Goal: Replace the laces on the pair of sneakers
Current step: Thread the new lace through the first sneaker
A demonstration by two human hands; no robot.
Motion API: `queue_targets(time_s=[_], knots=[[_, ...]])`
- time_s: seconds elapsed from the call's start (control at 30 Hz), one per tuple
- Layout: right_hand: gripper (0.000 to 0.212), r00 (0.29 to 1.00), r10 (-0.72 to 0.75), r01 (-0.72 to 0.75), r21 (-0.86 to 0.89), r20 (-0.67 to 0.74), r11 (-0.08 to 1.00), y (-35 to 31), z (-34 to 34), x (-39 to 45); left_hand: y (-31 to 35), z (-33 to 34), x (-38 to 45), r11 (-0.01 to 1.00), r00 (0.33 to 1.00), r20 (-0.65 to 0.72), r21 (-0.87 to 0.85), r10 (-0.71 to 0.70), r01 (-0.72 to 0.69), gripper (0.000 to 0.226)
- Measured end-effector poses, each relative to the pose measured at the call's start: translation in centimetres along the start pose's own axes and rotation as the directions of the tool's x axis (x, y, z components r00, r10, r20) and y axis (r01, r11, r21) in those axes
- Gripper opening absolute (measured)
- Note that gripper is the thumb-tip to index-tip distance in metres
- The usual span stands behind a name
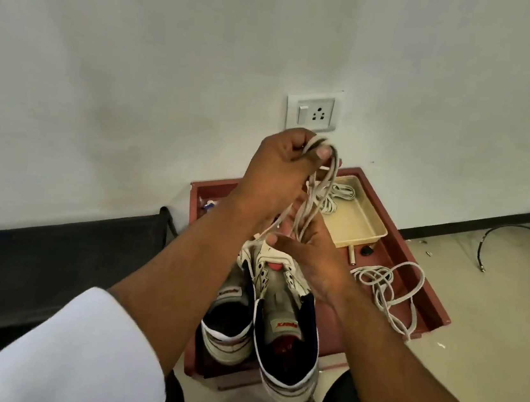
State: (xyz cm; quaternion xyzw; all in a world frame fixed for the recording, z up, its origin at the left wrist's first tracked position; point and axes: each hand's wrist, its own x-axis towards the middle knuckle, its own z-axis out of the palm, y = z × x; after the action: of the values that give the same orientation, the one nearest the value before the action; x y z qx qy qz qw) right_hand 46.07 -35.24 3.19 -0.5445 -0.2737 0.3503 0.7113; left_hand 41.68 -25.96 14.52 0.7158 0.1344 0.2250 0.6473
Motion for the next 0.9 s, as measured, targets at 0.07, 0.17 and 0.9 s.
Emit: queue_targets(time_s=[0.07,0.17,0.9], knots=[[0.037,0.998,-0.034,0.034,-0.001,-0.055,0.999,-2.5,0.6,-0.7,2.9,1.2,-0.1,0.987,1.000,-0.012,-0.162,-0.019,0.017,0.014],[0.006,0.987,-0.066,0.056,-0.070,-0.148,0.996,-7.0,-0.1,-1.6,6.8,2.4,-0.2,0.923,0.998,-0.059,-0.385,-0.033,0.007,0.017],[0.013,0.981,-0.191,0.145,-0.723,0.018,0.675,-25.3,-5.9,-5.4,2.9,5.1,-4.7,0.855,0.882,-0.146,-0.357,-0.448,0.376,0.007]])
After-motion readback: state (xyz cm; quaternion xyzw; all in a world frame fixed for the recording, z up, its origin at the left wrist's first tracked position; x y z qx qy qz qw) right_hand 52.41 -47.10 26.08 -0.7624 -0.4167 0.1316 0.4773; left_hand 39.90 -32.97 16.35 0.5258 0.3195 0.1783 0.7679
